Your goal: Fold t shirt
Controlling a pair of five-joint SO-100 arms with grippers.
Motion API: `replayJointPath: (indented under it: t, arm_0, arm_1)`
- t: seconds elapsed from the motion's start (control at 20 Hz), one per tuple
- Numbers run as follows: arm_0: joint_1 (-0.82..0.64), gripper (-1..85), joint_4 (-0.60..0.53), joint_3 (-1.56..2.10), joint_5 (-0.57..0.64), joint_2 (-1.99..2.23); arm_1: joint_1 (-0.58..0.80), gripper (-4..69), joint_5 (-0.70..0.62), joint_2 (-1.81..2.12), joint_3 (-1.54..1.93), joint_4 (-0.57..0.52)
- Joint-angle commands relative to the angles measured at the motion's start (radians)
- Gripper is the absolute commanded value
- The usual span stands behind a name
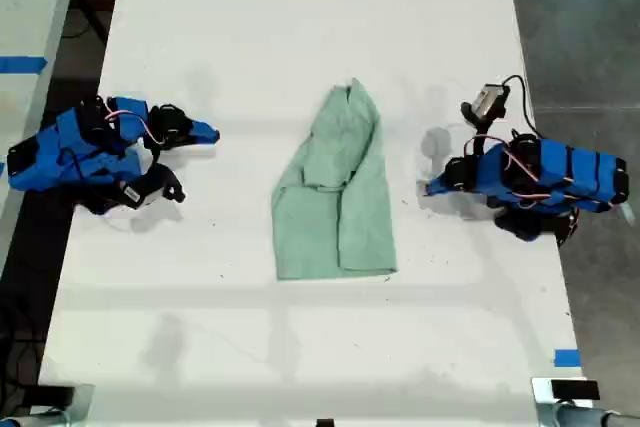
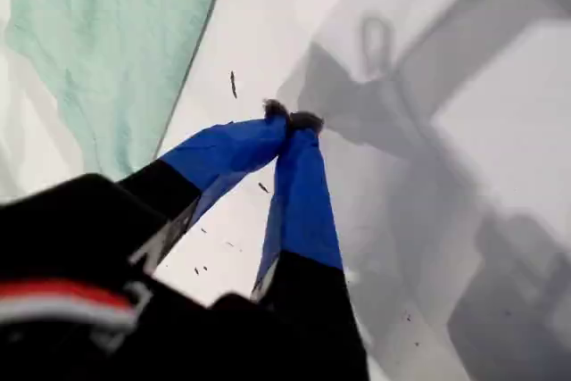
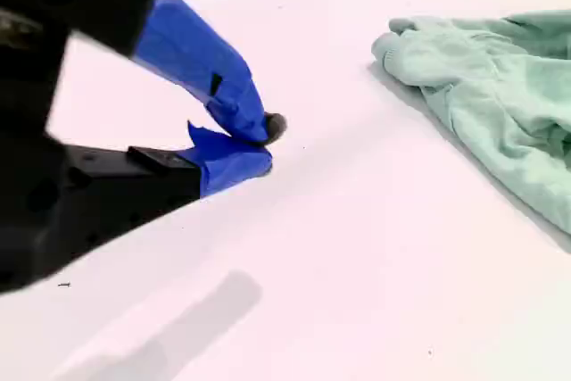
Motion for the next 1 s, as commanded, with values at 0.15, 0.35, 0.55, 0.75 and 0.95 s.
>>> replayJointPath:
  t: [0.15,0.35,0.55,0.75,0.95]
  arm_0:
    - [0.055,0.0,-0.015,-0.029,0.012,0.005]
    - [0.092,-0.1,-0.005,-0.247,-0.032,-0.265]
    - [0.282,-0.1,-0.012,-0.577,-0.199,-0.831]
    - [0.480,-0.1,-0.091,-0.891,-0.357,-1.447]
    - [0.594,21.0,0.006,-1.500,-0.399,-2.095]
  arm_1:
    - [-0.012,0.9,0.012,0.012,0.029,0.000]
    - [-0.005,0.9,0.006,0.012,0.029,0.000]
    - [-0.005,0.9,0.005,0.012,0.029,0.000]
    - [-0.008,0.9,0.005,0.012,0.029,0.000]
    - [-0.009,0.9,0.006,0.012,0.029,0.000]
